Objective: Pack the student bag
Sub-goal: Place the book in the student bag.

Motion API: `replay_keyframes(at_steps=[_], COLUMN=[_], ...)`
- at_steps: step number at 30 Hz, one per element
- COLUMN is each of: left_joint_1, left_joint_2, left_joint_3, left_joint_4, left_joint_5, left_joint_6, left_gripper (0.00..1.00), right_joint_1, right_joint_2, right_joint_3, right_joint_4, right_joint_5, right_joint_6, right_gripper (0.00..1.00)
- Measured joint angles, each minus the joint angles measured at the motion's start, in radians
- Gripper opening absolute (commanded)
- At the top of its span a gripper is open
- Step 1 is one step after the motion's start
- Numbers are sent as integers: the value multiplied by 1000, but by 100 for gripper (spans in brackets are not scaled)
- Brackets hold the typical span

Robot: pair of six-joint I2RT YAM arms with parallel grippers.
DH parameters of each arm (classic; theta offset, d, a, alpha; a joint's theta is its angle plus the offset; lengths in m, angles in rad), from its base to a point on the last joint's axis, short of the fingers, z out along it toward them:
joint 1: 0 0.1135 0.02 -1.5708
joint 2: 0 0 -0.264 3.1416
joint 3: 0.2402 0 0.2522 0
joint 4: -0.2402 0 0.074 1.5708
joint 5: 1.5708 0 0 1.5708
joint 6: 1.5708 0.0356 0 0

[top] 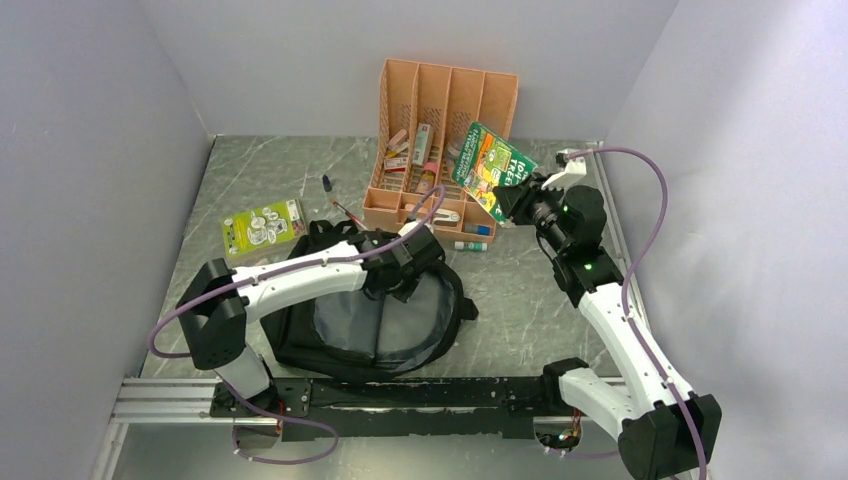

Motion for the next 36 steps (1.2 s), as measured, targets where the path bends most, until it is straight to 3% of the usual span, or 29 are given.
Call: replay_keyframes(at_steps=[10, 20, 28, 36], left_joint_1=[-130, -130, -130, -130], left_joint_2=[43, 83, 129, 128], left_joint_3=[-61, -107, -108, -90], left_joint_4=[-50, -71, -69, -72], left_joint_5=[-90, -182, -221, -224], left_joint_6=[-96, -131, -129, -104], left_gripper=[84, 84, 57, 11], right_joint_1=[0, 0, 0, 0], right_joint_2=[-2, -4, -6, 10], right_joint_3=[-17, -23, -27, 12], right_joint_4=[-3, -3, -4, -125], right_joint_5=[0, -1, 1, 56], right_joint_6=[0, 3, 7, 83], right_gripper=[0, 0, 0, 0])
